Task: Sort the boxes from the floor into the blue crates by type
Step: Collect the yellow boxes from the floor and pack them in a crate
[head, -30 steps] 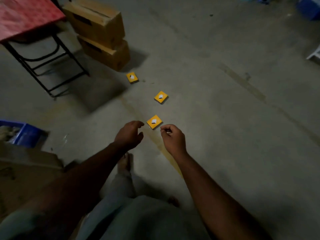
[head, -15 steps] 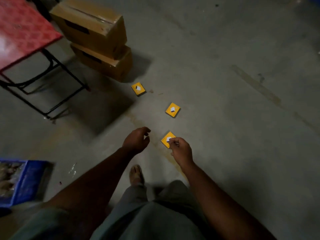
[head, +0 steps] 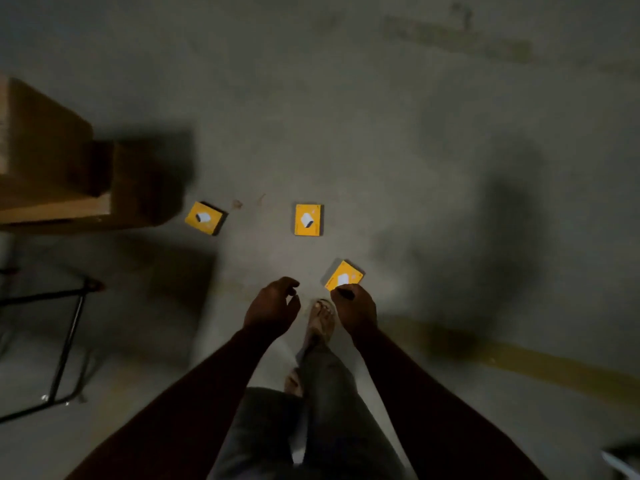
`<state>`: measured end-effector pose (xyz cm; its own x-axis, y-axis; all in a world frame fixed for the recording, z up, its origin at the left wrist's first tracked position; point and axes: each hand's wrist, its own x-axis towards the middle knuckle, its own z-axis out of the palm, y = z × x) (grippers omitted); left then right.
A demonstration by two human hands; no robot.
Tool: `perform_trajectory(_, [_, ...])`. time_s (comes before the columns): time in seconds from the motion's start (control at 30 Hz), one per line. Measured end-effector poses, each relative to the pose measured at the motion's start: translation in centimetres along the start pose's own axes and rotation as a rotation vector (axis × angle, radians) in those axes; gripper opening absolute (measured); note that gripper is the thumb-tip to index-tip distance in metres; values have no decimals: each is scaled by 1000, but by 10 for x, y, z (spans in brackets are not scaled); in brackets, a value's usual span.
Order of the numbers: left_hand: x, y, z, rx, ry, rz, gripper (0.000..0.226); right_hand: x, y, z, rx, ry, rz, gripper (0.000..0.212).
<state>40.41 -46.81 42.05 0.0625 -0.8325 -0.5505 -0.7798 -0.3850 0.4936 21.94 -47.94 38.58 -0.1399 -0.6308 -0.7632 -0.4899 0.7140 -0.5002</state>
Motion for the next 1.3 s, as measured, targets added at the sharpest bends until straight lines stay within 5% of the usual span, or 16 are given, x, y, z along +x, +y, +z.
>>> perform_trajectory(0.4, [259, -128, 178, 35, -92, 12, 29, 294, 110, 146, 355, 158, 448, 48])
perform_trajectory(0.5, [321, -163, 222, 51, -112, 85, 31, 354, 157, 179, 404, 339, 581, 64])
perform_trajectory(0.6, [377, -188, 253, 79, -33, 109, 37, 395, 197, 205, 316, 542, 660, 95])
perform_trajectory(0.7, [417, -199, 266, 104, 143, -56, 56, 421, 217, 232, 258, 520, 665, 116])
perform_trajectory(0.9, [470, -201, 278, 105, 270, -248, 103, 441, 201, 256, -207, 806, 560, 77])
perform_trajectory(1.07, [519, -184, 276, -9, 177, -459, 129, 461, 147, 234, -10, 559, 296, 120])
perform_trajectory(1.3, [543, -209, 270, 116, 74, -618, 116, 488, 104, 211, 119, 440, 295, 108])
